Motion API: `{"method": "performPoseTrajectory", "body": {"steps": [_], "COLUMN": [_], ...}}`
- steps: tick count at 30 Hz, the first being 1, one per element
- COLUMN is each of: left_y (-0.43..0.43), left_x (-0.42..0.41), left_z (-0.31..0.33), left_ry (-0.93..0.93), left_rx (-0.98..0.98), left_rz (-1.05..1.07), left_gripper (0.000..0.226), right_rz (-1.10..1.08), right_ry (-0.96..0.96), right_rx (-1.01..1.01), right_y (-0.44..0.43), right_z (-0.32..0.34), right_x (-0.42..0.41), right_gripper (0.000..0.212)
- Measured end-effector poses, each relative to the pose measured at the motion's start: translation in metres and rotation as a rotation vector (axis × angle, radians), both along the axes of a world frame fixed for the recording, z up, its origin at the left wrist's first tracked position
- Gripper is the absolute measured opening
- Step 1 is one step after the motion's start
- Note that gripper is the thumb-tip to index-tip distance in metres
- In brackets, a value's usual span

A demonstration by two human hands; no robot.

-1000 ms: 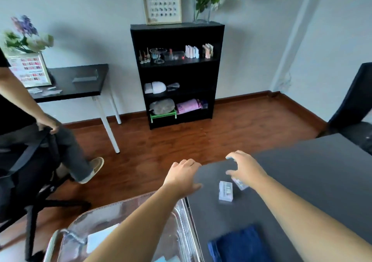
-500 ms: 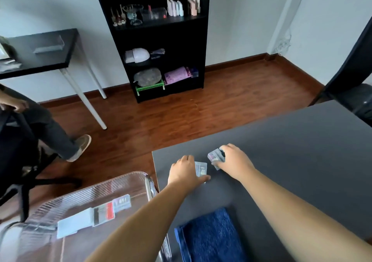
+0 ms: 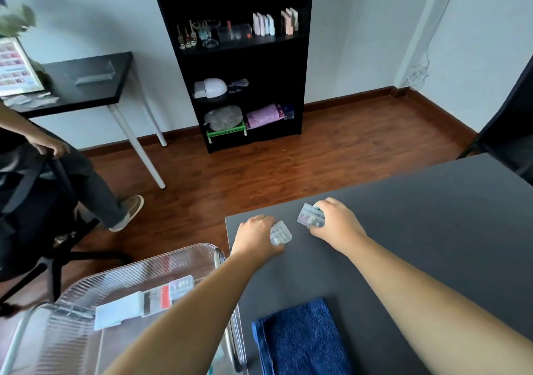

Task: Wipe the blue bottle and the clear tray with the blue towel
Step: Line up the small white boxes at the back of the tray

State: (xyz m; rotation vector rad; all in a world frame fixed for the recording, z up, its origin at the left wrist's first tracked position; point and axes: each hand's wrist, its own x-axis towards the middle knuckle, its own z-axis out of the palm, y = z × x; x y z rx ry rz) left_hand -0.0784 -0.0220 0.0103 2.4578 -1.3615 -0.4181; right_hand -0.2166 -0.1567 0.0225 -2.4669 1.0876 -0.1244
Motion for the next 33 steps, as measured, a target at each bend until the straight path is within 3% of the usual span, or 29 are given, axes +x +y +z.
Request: {"method": "performPoseTrajectory", "body": {"steps": [4,14,23,33], "left_y": [0.028,0.165,0.250,0.260], "left_x": [0.026,0.110,0.144,0.157], "left_z": [0.028,0.053,0.011,-0.078], "left_ry": [-0.112,-0.126,-0.090,0.004], "left_rx": [-0.077,-0.091,0.078,0.221], "left_rz": [0.020,0.206,0.231,0.155], "left_gripper": [0.043,0.048,0.050,0.051], "right_rz": [0.075,0.366,0.504,0.503], "right_ry": [-0.098,-0.178,-0.045,0.115], "right_rx": [-0.034,0.033,0.057,0.023], "right_y": [0.017,0.129,0.208,0.231], "right_z": [0.027,0.045,0.004,-0.080], "right_x": [0.023,0.115,0.163,0.184], "right_gripper": [0.026,0.031,0.037,0.042]}}
